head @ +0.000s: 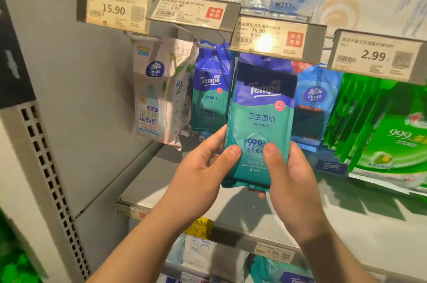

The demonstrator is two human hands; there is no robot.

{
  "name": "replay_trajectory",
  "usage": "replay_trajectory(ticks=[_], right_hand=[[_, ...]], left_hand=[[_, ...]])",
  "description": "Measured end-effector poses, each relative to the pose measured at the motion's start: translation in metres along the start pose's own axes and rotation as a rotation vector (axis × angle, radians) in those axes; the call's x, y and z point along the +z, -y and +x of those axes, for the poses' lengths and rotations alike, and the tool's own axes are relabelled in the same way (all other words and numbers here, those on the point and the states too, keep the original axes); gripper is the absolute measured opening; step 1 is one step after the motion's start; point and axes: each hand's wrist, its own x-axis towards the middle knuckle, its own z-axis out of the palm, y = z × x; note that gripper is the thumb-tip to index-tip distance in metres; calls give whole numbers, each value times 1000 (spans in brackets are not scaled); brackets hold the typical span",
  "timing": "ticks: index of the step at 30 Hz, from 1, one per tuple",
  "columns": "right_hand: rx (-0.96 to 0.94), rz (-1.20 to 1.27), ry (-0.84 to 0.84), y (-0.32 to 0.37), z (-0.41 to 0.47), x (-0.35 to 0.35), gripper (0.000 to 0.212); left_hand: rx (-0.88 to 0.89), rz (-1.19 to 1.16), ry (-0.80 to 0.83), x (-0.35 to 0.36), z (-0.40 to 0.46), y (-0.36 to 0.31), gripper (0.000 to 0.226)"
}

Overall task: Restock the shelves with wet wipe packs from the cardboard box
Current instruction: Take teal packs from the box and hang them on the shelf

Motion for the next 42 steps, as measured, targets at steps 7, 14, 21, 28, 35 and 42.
replay_trajectory(ticks=[7, 14, 21, 28, 35, 42], right_hand=[[66, 78, 38, -30, 3, 5, 39], [151, 143, 63, -54, 11, 20, 41], [157, 226, 14, -65, 47, 34, 27], [207, 263, -73, -71, 80, 44, 30], [261, 229, -76, -73, 95, 43, 32], [357, 251, -47, -74, 85, 30, 30]], left_hand=[[-112, -24, -81, -10, 0, 24, 40], [-177, -57, -107, -22, 18, 35, 30], [-218, -45, -109, -28, 59, 44, 28], [-346, -83, -186, -31, 98, 54, 25], [-411, -115, -193, -35, 117, 54, 28], [-518, -123, -151, -42, 101, 66, 37]])
